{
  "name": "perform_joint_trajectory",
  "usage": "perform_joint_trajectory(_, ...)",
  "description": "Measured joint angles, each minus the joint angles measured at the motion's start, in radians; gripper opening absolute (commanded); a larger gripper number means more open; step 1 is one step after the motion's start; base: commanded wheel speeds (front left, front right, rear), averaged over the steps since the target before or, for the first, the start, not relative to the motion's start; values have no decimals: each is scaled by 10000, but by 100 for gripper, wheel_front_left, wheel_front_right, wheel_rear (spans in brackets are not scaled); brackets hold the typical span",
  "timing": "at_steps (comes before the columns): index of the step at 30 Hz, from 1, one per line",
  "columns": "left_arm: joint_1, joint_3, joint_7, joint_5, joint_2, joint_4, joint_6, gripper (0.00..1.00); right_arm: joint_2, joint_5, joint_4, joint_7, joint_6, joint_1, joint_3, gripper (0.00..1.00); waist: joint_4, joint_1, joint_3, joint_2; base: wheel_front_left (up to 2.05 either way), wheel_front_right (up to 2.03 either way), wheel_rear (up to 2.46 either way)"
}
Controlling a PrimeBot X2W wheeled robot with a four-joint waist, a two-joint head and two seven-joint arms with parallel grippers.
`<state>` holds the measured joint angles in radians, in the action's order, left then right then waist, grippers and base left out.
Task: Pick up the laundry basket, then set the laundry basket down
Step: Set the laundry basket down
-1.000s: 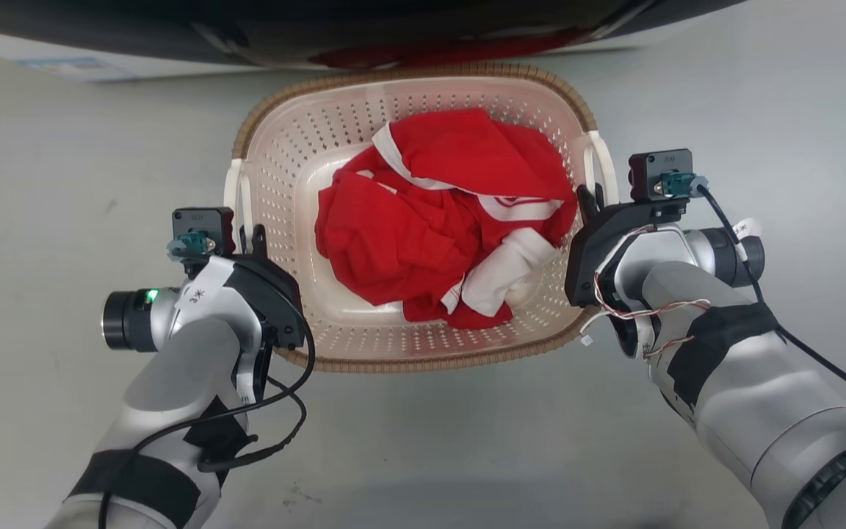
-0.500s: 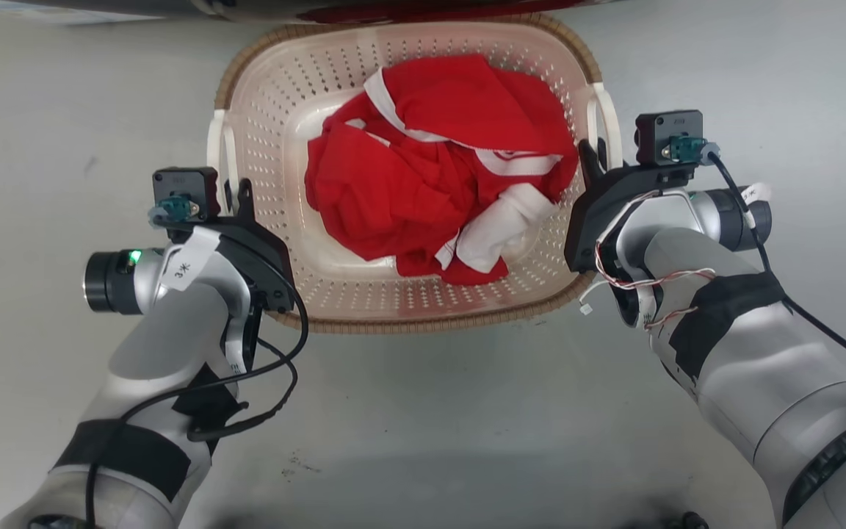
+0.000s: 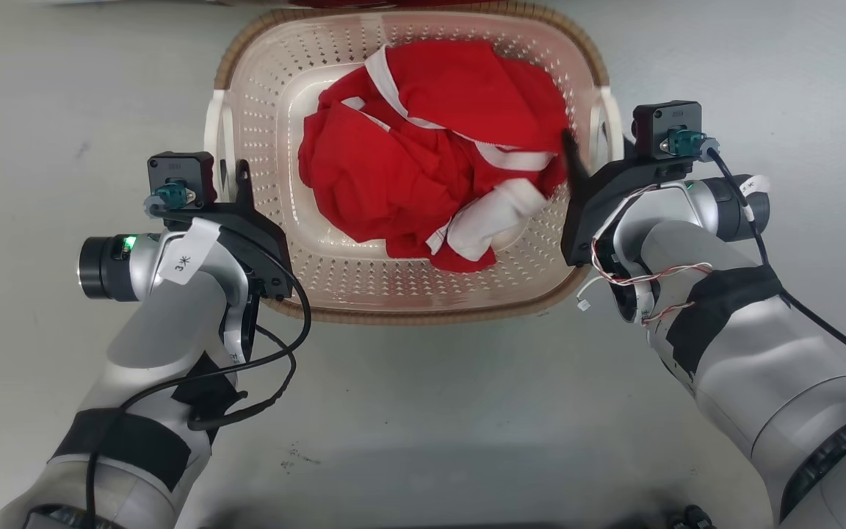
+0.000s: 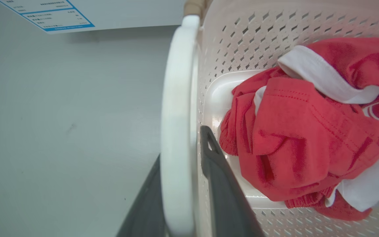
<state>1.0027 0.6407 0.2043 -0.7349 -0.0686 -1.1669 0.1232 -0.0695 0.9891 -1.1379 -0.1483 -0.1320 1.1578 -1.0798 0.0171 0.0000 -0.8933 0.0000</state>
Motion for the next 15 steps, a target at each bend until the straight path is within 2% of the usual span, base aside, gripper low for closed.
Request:
perform_joint_trajectory(1, 2, -8, 2, 0, 21, -40, 0, 100, 17, 0, 0, -44, 0, 0, -4, 100, 2, 0, 30, 0, 0, 0, 0)
perform_joint_trajectory(15, -1, -127, 115, -21, 67, -412, 0, 100, 56, 0, -113, -244, 0, 9, -50, 100, -15, 0, 493, 0, 0, 0, 0)
